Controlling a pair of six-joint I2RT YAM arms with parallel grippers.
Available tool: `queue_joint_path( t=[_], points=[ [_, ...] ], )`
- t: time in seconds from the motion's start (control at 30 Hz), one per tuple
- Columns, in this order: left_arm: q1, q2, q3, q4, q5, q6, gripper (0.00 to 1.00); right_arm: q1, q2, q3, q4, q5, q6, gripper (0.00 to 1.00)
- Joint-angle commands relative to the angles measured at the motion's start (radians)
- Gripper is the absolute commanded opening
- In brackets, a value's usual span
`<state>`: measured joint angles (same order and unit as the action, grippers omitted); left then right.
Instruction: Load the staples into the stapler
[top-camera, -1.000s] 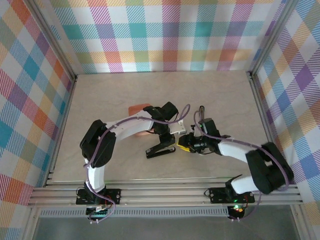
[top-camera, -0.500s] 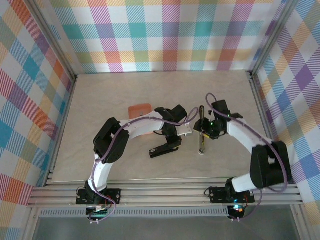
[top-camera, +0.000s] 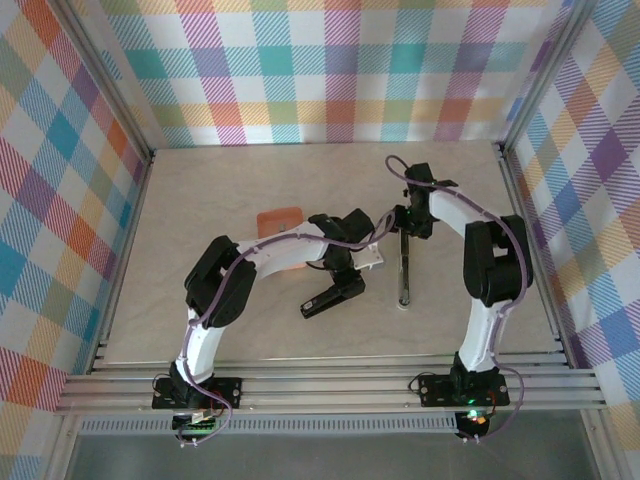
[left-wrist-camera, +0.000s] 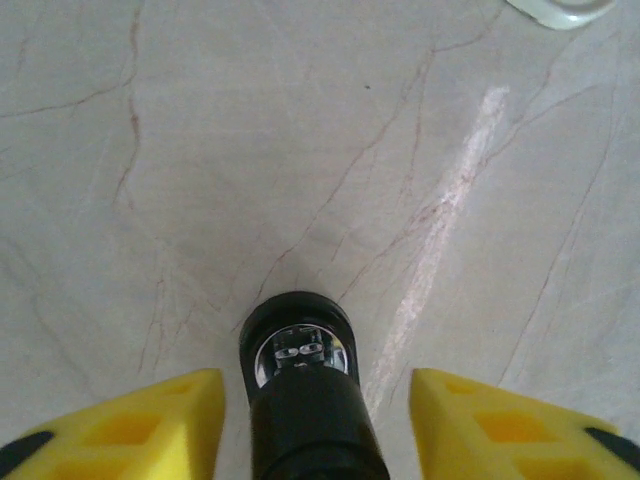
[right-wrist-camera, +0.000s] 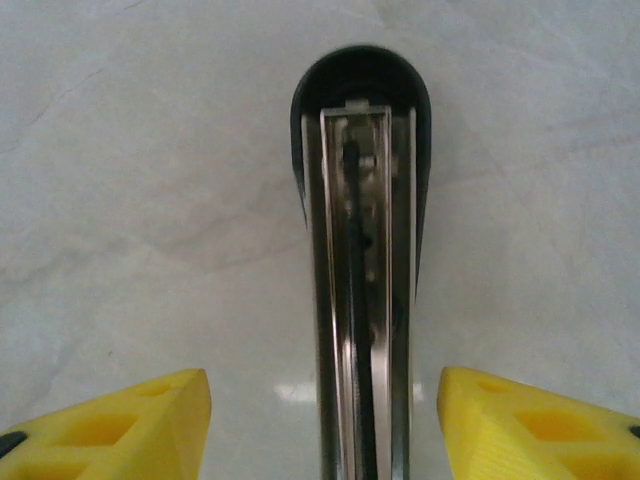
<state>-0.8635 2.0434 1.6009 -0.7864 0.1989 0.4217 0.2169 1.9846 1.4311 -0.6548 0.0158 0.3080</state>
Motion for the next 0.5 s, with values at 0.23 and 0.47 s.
queue_joint_path(
  t=[0.23,0.47],
  points=[
    [0.102,-0.268,-0.117,0.118,0.036,-0.125,0.57,0.002,0.065,0.036,-0.050,0.006,-0.116,0.34],
    [0.211,-0.453,-0.305,0.305,0.103,-0.164,0.59,0.022,-0.135,-0.147,0.129,-0.177,-0.295,0.23]
  ],
)
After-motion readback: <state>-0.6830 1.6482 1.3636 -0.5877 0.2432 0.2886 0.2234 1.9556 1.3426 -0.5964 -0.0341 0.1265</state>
